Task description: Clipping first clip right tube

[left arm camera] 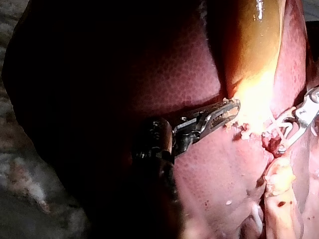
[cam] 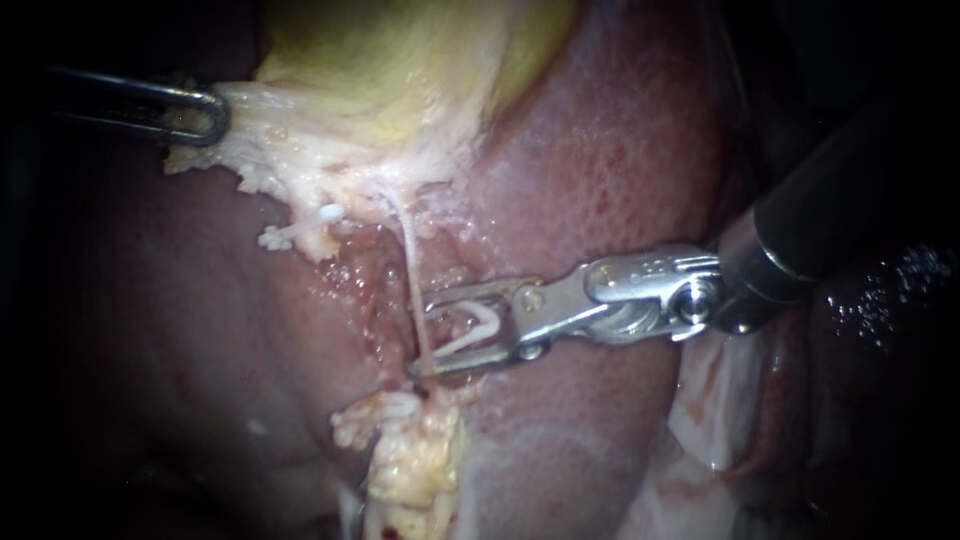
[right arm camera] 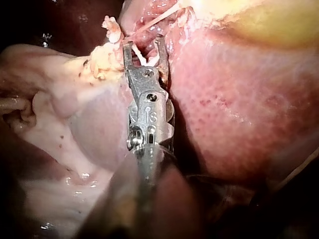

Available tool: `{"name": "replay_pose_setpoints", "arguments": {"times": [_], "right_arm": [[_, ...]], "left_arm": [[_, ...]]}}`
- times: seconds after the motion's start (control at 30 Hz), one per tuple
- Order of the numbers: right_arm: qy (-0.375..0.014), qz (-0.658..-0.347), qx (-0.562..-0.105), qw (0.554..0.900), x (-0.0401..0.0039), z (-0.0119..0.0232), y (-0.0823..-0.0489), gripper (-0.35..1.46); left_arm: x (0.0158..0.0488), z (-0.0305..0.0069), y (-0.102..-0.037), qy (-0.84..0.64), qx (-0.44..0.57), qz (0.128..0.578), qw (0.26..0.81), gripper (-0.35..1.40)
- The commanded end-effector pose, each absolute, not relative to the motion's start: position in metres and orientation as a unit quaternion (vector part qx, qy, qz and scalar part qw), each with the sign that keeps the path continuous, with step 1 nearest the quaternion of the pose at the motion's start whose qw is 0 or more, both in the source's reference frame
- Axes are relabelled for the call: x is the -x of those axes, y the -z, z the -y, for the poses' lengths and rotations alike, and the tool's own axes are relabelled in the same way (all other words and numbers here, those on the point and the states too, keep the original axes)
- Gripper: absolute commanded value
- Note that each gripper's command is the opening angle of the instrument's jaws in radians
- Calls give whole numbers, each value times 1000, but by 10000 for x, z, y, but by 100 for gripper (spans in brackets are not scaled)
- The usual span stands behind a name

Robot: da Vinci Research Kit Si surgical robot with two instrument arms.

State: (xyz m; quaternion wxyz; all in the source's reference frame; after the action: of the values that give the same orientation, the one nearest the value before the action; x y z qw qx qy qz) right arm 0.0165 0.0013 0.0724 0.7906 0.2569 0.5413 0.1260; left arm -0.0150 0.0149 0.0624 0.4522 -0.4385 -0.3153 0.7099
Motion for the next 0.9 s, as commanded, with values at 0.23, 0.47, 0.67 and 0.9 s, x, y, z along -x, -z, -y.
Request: {"name": "replay_pose_setpoints", "arguments": {"times": [0.23,0.47,0.67,0.9], "right_arm": [[-123,-542,-260,790,-150,-16,-725,44],[-122,-543,-263,788,-140,-23,-720,45],[-117,-543,-267,787,-142,-19,-723,45],[-134,-539,-285,781,-159,-8,-735,46]], "left_arm": [[150,-149,-624,-710,438,315,452,-35],[149,-149,-624,-710,438,315,452,-35],[149,-149,-624,-710,438,315,452,-35],[149,-149,-624,-710,438,315,452,-35]]}}
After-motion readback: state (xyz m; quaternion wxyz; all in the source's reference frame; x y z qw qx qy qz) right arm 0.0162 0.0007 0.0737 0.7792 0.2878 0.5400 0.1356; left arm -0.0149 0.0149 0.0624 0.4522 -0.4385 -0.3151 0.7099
